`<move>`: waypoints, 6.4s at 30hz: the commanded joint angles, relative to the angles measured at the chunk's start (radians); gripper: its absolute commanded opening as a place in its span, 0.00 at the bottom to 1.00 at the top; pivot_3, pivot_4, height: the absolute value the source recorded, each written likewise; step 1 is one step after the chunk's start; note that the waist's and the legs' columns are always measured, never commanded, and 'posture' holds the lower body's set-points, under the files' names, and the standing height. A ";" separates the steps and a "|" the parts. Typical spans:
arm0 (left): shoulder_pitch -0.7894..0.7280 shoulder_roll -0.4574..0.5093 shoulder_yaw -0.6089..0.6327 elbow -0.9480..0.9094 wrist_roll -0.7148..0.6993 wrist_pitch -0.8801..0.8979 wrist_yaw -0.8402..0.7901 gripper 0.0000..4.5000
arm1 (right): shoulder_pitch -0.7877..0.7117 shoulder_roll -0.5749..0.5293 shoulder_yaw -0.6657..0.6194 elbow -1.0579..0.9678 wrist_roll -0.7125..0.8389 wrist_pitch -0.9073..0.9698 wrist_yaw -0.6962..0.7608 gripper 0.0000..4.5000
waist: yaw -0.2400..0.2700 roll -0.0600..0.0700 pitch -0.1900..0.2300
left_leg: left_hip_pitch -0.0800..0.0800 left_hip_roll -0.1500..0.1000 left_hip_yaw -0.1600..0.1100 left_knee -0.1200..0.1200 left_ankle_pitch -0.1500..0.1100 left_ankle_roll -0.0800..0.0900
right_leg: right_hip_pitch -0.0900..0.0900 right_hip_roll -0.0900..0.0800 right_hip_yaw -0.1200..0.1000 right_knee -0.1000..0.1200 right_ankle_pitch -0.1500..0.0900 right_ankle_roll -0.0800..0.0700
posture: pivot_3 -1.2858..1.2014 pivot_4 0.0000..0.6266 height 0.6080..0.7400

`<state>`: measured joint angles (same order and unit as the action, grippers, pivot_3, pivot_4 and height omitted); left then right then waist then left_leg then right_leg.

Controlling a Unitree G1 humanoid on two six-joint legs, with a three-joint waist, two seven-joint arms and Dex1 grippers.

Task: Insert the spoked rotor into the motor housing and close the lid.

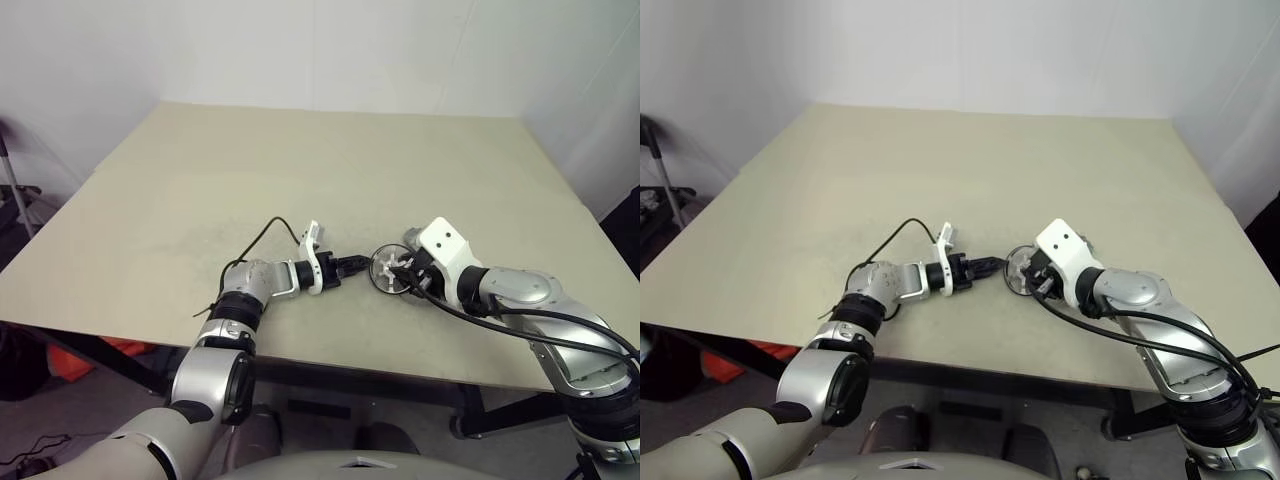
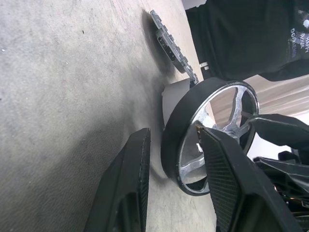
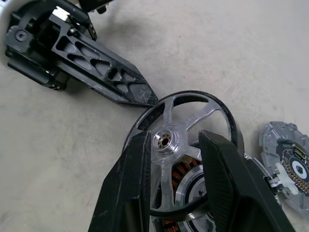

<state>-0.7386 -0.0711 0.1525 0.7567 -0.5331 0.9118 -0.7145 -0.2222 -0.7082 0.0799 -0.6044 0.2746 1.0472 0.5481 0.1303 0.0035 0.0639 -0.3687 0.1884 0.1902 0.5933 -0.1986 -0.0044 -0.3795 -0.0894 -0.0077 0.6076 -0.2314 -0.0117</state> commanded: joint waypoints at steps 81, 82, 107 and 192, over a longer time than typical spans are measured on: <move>0.401 0.428 0.160 -0.577 -0.025 -0.208 0.059 0.39 | -0.612 0.548 -0.157 0.984 0.155 -0.125 -0.063 0.09 | -0.031 0.001 -0.001 | -0.008 0.013 -0.011 -0.017 0.013 -0.022 | -0.012 0.015 -0.013 0.001 0.000 -0.013 | 0.52 0.00 1.00; 0.404 0.427 0.162 -0.584 -0.026 -0.210 0.062 0.39 | -0.624 0.551 -0.165 1.012 0.156 -0.138 -0.060 0.09 | -0.028 0.001 -0.001 | -0.009 0.012 -0.012 -0.017 0.013 -0.022 | -0.011 0.014 -0.015 0.001 0.000 -0.013 | 0.52 0.00 1.00; 0.367 0.368 0.065 -0.564 -0.011 -0.235 0.093 0.39 | -0.572 0.452 -0.187 0.833 0.118 -0.327 -0.023 0.77 | -0.026 0.000 -0.001 | -0.009 0.013 -0.013 -0.013 0.014 -0.023 | -0.010 0.015 -0.018 0.007 0.000 -0.013 | 0.52 0.00 1.00; 0.394 0.396 0.035 -0.559 0.002 -0.295 0.071 0.39 | -0.306 -0.158 0.231 0.486 -0.393 -0.762 0.656 0.99 | -0.010 0.000 -0.001 | -0.003 0.016 -0.015 0.004 0.008 -0.011 | -0.003 0.015 -0.015 0.017 -0.003 -0.016 | 0.52 0.00 1.00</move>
<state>-0.3444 0.3157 0.1694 0.2343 -0.5123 0.6202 -0.6297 -0.4997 -0.8675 0.3290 -0.0932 -0.1184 0.2824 1.2132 0.1208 0.0038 0.0628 -0.3713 0.2040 0.1749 0.5976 -0.1905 -0.0151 -0.3826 -0.0748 -0.0228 0.6241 -0.2349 -0.0274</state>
